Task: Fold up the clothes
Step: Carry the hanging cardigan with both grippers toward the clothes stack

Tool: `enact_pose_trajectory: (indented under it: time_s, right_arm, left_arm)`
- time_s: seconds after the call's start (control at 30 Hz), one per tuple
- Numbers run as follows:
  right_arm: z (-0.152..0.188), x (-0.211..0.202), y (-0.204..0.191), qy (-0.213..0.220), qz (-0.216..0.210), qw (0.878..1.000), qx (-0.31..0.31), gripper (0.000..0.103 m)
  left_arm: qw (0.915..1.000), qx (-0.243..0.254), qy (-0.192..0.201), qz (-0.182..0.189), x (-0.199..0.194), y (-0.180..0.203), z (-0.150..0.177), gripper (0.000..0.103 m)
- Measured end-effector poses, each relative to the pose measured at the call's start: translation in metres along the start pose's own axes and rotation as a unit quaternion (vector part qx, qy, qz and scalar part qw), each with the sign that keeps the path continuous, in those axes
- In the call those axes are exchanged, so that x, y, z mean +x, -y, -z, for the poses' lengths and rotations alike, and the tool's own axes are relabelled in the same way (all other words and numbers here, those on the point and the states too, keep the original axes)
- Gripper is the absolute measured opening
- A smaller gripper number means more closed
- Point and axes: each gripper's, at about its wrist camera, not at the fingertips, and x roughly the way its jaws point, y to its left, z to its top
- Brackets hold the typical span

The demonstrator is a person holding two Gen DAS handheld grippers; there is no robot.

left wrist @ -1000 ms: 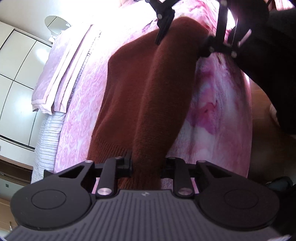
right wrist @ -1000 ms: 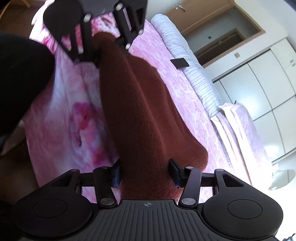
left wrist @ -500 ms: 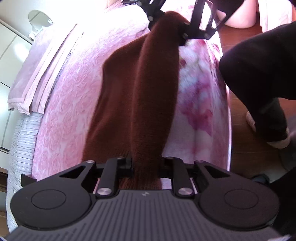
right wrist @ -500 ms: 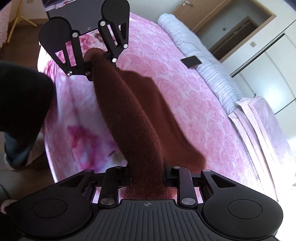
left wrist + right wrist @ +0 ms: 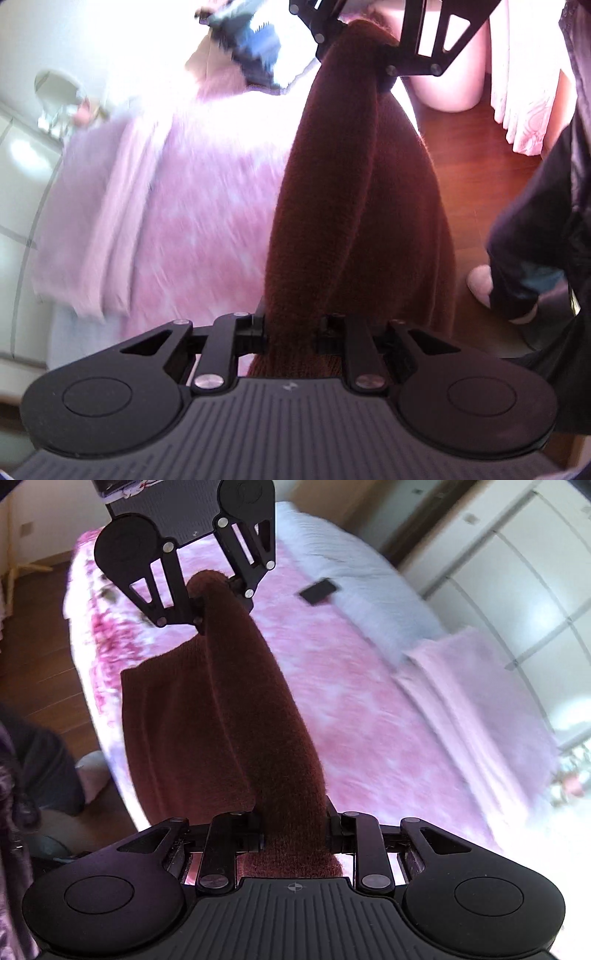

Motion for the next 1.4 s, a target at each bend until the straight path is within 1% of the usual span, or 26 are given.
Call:
enact_pose_trajectory:
  time_s: [0.1,0.2,0.27,0.37,0.47,0.57,0.7,0.77,0.87,0.93,1.0,1.1,1.2,1.23,1.3,1.33,1.37,1.4]
  right_arm:
    - [0.015,-0.03,0.03,-0.004,0.043,0.999,0.022,0.025]
    - [0.029,-0.05,0.057,-0.013,0.081,0.996,0.042,0.025]
    - [0.038,-0.062,0.074,-0.021,0.101,0.993,0.056,0.025]
    - [0.05,-0.079,0.095,-0.041,0.13,0.987,0.082,0.025]
    - [0.064,-0.093,0.115,-0.065,0.158,0.98,0.106,0.025]
    - [0.08,-0.108,0.138,-0.093,0.185,0.968,0.14,0.025]
    - [0.1,-0.131,0.174,-0.125,0.222,0.952,0.168,0.025]
    - [0.112,-0.145,0.196,-0.134,0.245,0.944,0.175,0.025]
    - [0.134,-0.166,0.24,-0.138,0.287,0.931,0.179,0.025]
    - [0.15,-0.18,0.272,-0.135,0.313,0.923,0.177,0.025]
    - [0.172,-0.191,0.31,-0.125,0.335,0.918,0.17,0.025]
    - [0.211,-0.201,0.375,-0.106,0.357,0.915,0.152,0.025]
    - [0.254,-0.205,0.447,-0.088,0.369,0.915,0.135,0.025]
    - [0.267,-0.204,0.466,-0.085,0.375,0.914,0.128,0.025]
    - [0.292,-0.203,0.503,-0.078,0.387,0.912,0.113,0.025]
    - [0.302,-0.198,0.512,-0.077,0.392,0.911,0.104,0.025]
    - [0.312,-0.193,0.519,-0.077,0.396,0.91,0.095,0.025]
    - [0.323,-0.182,0.516,-0.077,0.395,0.911,0.087,0.025]
  left_arm:
    - [0.9991,0.034,0.024,-0.012,-0.001,-0.023,-0.045,0.016]
    - [0.9961,0.07,0.05,-0.02,0.002,-0.044,-0.082,0.016]
    - [0.993,0.094,0.069,-0.021,0.007,-0.057,-0.104,0.016]
    - [0.9861,0.127,0.106,-0.014,0.018,-0.075,-0.137,0.016]
    - [0.9765,0.155,0.15,-0.005,0.032,-0.089,-0.169,0.016]
    - [0.9659,0.169,0.195,0.015,0.047,-0.108,-0.208,0.016]
    - [0.9456,0.212,0.245,0.026,0.063,-0.131,-0.269,0.017]
    - [0.9368,0.229,0.264,0.019,0.072,-0.145,-0.301,0.017]
    - [0.9264,0.24,0.29,-0.002,0.083,-0.171,-0.357,0.017]
    - [0.9229,0.236,0.304,-0.023,0.091,-0.19,-0.398,0.017]
    - [0.9191,0.231,0.316,-0.045,0.1,-0.21,-0.441,0.017]
    - [0.9172,0.222,0.32,-0.086,0.121,-0.238,-0.504,0.017]
    - [0.9231,0.201,0.308,-0.114,0.151,-0.265,-0.571,0.017]
    - [0.9232,0.199,0.304,-0.126,0.163,-0.27,-0.588,0.017]
    - [0.9215,0.198,0.296,-0.154,0.185,-0.274,-0.615,0.017]
    - [0.9215,0.2,0.291,-0.161,0.199,-0.272,-0.624,0.017]
    - [0.9222,0.202,0.286,-0.164,0.214,-0.267,-0.63,0.017]
    - [0.9258,0.207,0.275,-0.156,0.235,-0.256,-0.63,0.017]
